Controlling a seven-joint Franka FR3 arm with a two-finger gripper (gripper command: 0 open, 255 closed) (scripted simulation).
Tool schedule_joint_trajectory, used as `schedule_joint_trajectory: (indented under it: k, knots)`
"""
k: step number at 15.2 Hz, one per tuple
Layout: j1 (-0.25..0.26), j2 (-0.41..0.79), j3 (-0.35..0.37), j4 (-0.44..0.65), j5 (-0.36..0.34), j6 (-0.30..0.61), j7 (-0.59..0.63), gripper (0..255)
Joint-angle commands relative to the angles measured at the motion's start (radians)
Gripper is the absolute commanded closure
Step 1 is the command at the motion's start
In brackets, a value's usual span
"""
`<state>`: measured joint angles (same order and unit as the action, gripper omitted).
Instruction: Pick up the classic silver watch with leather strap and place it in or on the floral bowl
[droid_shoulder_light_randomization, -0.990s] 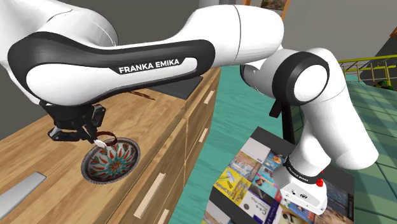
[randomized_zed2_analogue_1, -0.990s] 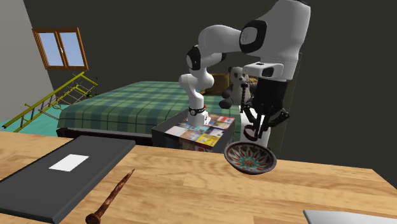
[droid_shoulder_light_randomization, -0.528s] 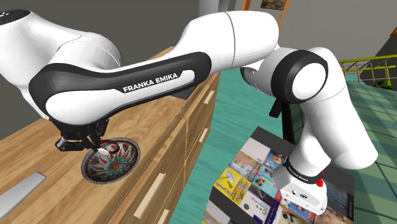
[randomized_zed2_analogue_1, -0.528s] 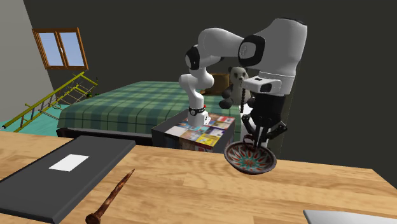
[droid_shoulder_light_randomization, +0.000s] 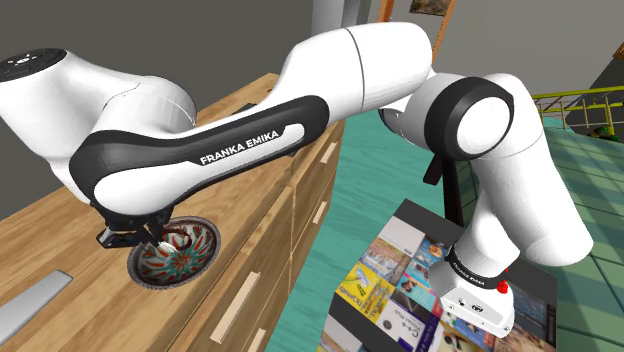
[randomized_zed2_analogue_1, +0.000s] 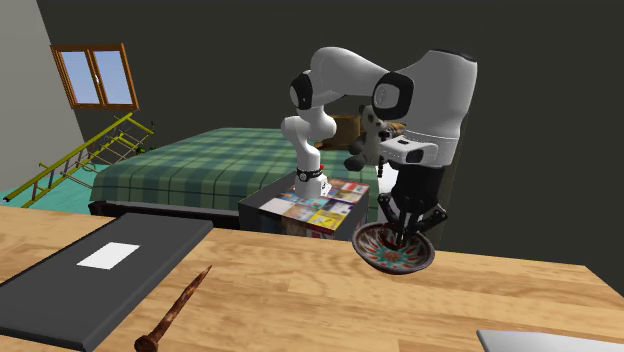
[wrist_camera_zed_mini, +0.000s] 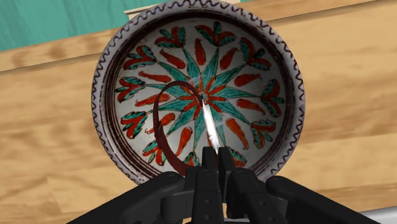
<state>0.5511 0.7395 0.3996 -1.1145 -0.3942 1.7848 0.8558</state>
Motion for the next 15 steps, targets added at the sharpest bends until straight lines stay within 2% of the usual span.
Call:
schedule_joint_trajectory:
  k: [1, 4, 5, 10, 14, 15]
  knots:
    - [0.000, 0.001, 0.000, 0.000, 0.000, 0.001, 0.000, 255]
    - [0.000, 0.001, 0.000, 0.001, 0.000, 0.001, 0.000, 255]
    - [0.000, 0.001, 0.000, 0.001, 0.000, 0.001, 0.000, 0]
    - [0.000, 0.001, 0.000, 0.001, 0.000, 0.001, 0.000, 0]
    - [0.032, 0.005, 0.002, 0.136, 0.006, -0.126, -0.018, 0]
    - [0.032, 0.005, 0.002, 0.137, 0.006, -0.126, -0.018, 0]
